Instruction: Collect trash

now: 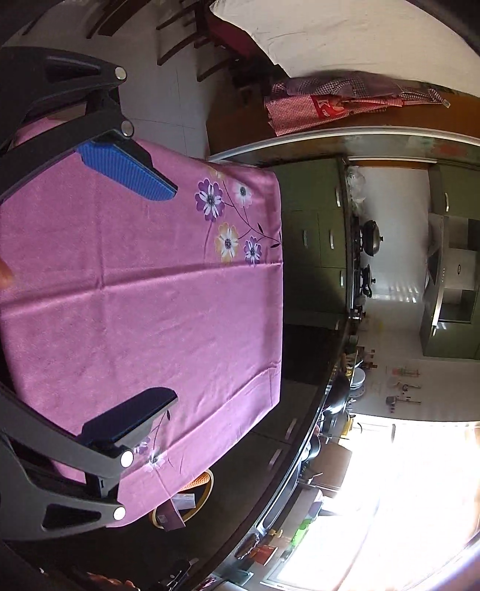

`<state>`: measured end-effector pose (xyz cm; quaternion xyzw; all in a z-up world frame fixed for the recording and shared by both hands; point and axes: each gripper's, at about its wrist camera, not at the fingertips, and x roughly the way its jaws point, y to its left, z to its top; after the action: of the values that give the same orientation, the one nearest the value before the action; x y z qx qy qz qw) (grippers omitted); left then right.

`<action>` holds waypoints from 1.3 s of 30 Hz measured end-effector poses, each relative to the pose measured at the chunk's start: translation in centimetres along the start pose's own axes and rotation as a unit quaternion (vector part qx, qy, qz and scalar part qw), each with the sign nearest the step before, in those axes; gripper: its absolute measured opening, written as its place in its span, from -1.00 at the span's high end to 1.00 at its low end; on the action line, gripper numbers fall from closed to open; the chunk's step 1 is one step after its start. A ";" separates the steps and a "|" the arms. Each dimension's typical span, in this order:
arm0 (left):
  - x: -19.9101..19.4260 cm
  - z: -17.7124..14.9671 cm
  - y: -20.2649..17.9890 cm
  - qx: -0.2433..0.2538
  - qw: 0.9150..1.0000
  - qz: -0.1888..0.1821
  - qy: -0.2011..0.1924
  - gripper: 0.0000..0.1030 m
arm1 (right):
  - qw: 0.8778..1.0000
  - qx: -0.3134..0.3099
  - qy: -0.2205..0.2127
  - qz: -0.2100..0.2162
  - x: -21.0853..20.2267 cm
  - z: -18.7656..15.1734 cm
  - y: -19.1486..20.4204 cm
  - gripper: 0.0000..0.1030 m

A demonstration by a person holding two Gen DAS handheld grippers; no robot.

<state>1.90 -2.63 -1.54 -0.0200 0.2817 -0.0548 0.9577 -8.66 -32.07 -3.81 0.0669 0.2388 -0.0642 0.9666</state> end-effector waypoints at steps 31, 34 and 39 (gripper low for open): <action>-4.8 -0.9 -1.0 0.010 0.999 -0.017 -0.042 -0.87 | 1.000 -0.011 -0.020 0.002 -4.2 -0.5 0.3 -0.91; -4.9 -1.0 -1.0 0.011 0.999 -0.016 -0.042 -0.87 | 1.000 -0.011 -0.019 0.002 -4.1 -0.5 0.3 -0.91; -4.7 -1.2 -1.0 0.012 0.999 -0.015 -0.038 -0.87 | 1.000 -0.012 -0.020 0.002 -4.2 -0.5 0.3 -0.91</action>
<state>-2.75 -3.13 0.01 -0.0144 0.2444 -0.0719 0.9669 -12.53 -31.26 -2.26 0.0548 0.2203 -0.0608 0.9720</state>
